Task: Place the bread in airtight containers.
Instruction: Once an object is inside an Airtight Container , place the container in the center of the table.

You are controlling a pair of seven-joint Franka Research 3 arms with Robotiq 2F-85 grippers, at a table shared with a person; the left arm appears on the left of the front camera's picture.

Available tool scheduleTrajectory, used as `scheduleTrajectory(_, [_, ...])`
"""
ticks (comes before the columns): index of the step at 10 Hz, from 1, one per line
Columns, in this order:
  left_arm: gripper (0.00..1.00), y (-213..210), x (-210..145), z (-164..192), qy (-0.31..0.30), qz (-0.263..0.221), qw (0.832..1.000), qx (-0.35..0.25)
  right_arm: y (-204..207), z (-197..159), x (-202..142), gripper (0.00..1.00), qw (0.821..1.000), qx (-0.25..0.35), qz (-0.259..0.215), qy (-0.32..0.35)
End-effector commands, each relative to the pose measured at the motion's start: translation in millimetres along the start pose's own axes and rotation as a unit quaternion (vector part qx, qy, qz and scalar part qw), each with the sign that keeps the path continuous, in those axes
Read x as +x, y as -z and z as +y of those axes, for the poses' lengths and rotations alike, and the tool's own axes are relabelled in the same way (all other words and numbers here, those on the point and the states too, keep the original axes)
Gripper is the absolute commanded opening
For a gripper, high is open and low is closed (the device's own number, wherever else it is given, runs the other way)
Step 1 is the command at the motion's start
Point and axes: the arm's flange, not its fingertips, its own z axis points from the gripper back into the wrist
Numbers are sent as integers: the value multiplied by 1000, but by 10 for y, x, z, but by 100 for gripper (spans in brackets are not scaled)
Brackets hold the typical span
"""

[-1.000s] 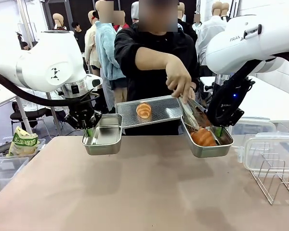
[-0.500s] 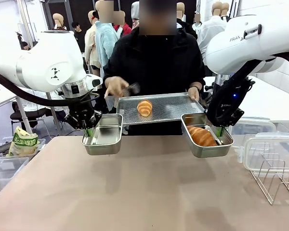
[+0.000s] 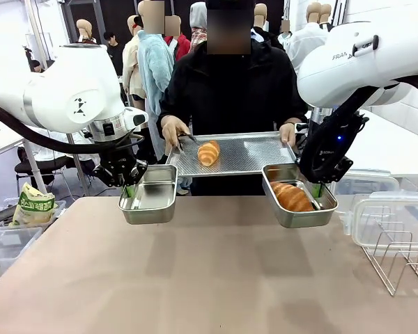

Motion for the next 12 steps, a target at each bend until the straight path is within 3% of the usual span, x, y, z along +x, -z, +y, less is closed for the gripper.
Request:
scheduleTrajectory(1, [0, -36, 5, 22, 3, 0, 1000, 0, 16, -3, -8, 0, 1000, -6, -12, 10])
scheduleTrajectory(12, [0, -36, 5, 22, 3, 0, 1000, 0, 16, -3, -8, 0, 1000, -6, -12, 10])
